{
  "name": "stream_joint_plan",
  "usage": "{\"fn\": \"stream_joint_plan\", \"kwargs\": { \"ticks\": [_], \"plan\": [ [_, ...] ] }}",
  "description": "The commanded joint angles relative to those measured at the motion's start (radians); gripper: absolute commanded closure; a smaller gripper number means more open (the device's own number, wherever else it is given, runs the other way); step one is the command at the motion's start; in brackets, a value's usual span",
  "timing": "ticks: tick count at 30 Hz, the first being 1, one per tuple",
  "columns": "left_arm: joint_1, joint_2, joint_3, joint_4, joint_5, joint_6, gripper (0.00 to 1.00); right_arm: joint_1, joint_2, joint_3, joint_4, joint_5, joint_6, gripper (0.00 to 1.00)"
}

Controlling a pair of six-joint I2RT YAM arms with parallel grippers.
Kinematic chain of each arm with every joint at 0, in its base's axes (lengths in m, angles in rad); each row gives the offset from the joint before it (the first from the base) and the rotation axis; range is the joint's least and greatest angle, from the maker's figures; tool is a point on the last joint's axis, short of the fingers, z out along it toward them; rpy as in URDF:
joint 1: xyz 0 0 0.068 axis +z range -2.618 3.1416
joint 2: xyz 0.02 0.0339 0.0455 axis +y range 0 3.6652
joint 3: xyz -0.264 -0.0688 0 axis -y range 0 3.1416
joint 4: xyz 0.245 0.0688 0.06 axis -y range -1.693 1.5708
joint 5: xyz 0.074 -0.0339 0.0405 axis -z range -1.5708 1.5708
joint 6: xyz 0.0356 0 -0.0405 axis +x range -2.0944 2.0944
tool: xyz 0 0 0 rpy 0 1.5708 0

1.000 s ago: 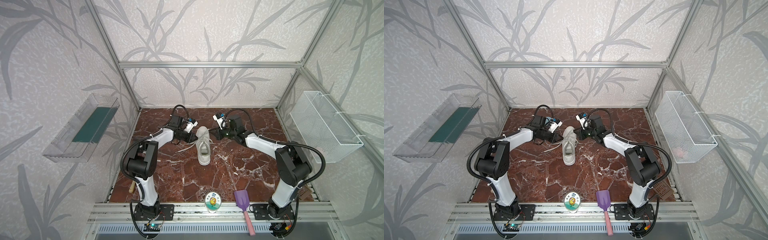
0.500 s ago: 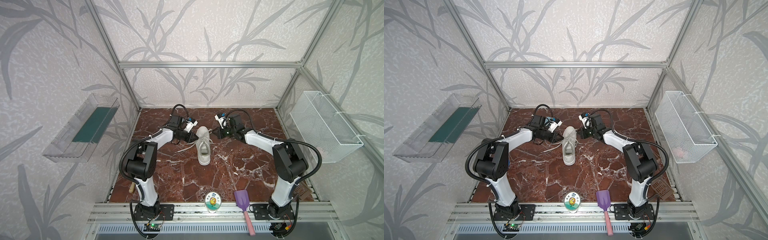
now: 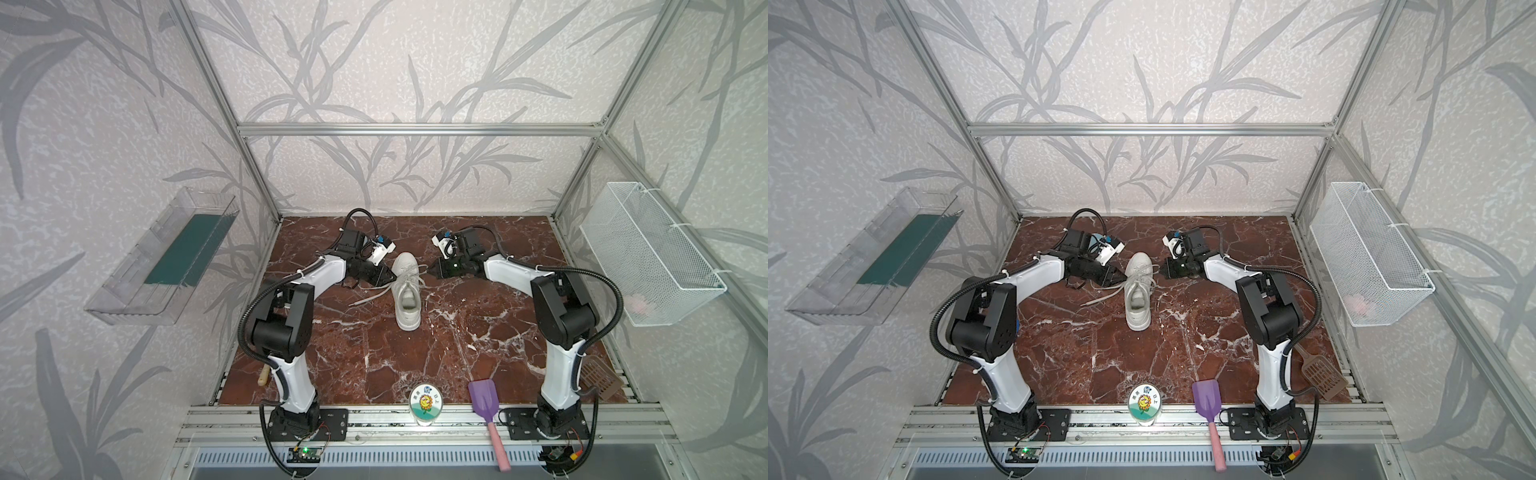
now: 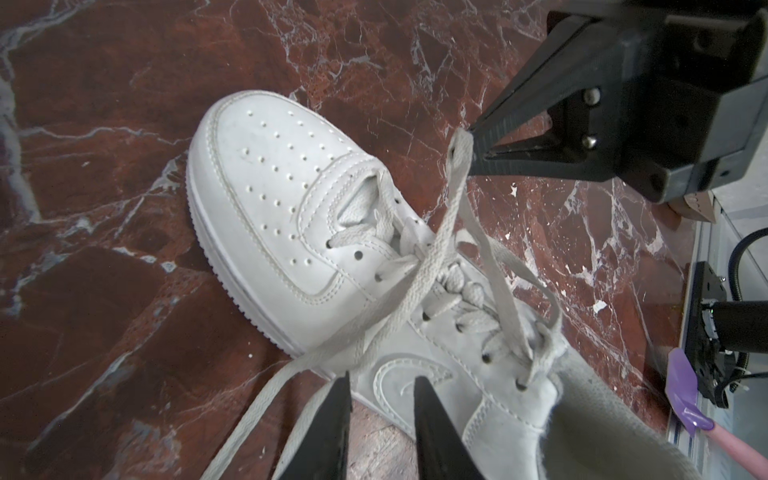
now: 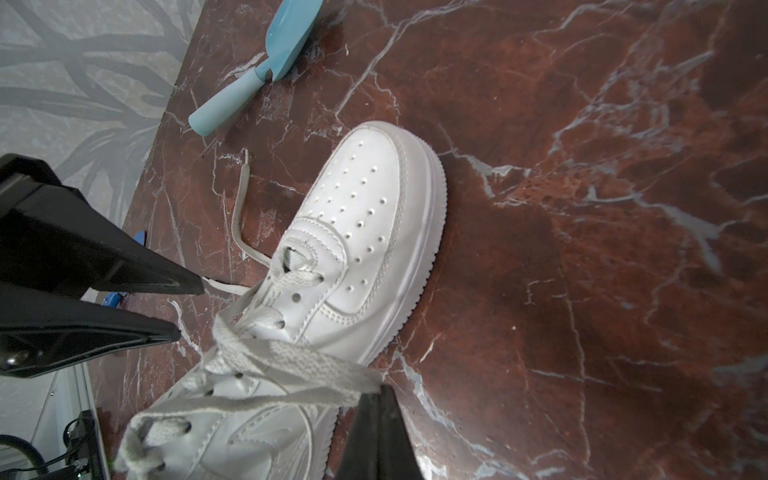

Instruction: Tie the shoes

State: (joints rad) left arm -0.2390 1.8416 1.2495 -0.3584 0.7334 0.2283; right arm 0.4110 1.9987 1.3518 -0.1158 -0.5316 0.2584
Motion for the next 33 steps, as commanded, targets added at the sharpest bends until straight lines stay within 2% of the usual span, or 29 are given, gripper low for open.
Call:
{"fn": "stream_joint_plan", "kwargs": {
  "ticks": [1, 7, 12, 23, 30, 33],
  "plan": [
    [0.010, -0.014, 0.080, -0.117, -0.026, 0.107, 0.70, -0.005, 0.028, 0.047, -0.039, -0.034, 0.005, 1.00],
    [0.012, 0.049, 0.167, -0.237, 0.022, 0.166, 0.69, -0.006, 0.038, 0.064, -0.045, -0.053, 0.004, 1.00],
    [0.003, 0.058, 0.155, -0.180, 0.064, 0.152, 0.68, -0.007, 0.024, 0.064, -0.043, -0.058, -0.002, 1.00],
    [-0.026, 0.106, 0.157, -0.090, 0.067, 0.095, 0.68, -0.006, -0.015, 0.050, -0.007, -0.077, 0.002, 1.00],
    [-0.029, 0.124, 0.159, -0.030, 0.111, 0.059, 0.75, -0.006, -0.021, 0.055, -0.015, -0.093, -0.001, 1.00],
    [-0.029, 0.108, 0.151, 0.009, 0.115, 0.032, 0.74, -0.006, -0.032, 0.053, -0.013, -0.096, -0.002, 1.00]
  ]
}}
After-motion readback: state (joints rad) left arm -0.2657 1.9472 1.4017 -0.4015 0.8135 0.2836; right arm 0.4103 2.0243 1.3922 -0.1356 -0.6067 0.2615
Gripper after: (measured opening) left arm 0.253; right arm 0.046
